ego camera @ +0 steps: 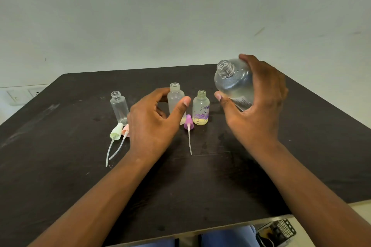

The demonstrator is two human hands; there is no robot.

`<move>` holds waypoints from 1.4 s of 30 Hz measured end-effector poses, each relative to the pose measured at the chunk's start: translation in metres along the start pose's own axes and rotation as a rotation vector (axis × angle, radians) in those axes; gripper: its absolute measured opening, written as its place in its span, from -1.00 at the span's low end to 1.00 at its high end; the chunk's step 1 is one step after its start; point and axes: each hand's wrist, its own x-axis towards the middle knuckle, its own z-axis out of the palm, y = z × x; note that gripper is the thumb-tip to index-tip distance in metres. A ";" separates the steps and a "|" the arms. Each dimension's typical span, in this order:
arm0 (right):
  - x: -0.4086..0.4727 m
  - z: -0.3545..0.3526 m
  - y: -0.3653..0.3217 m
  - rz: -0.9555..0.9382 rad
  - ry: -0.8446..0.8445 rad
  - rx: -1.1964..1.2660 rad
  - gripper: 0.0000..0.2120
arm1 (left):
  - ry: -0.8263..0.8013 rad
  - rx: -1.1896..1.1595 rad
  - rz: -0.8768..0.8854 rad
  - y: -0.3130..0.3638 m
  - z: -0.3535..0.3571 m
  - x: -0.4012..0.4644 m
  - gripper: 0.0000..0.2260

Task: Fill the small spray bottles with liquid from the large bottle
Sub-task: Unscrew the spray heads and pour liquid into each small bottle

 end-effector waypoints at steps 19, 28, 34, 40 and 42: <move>0.000 0.001 -0.003 0.096 -0.016 0.097 -0.29 | 0.041 0.103 -0.221 -0.025 0.002 0.010 -0.65; 0.000 0.001 -0.005 0.118 -0.036 0.104 -0.25 | 0.011 0.138 -0.253 -0.025 0.005 0.009 -0.66; 0.000 0.001 -0.003 0.122 -0.043 0.101 -0.25 | -0.012 0.122 -0.265 -0.021 0.003 0.007 -0.64; 0.000 0.001 -0.002 0.123 -0.039 0.101 -0.24 | 0.081 0.136 -0.126 -0.007 -0.001 0.005 -0.48; 0.000 0.001 -0.002 0.123 -0.039 0.104 -0.24 | 0.154 0.123 -0.028 -0.003 -0.007 0.005 -0.49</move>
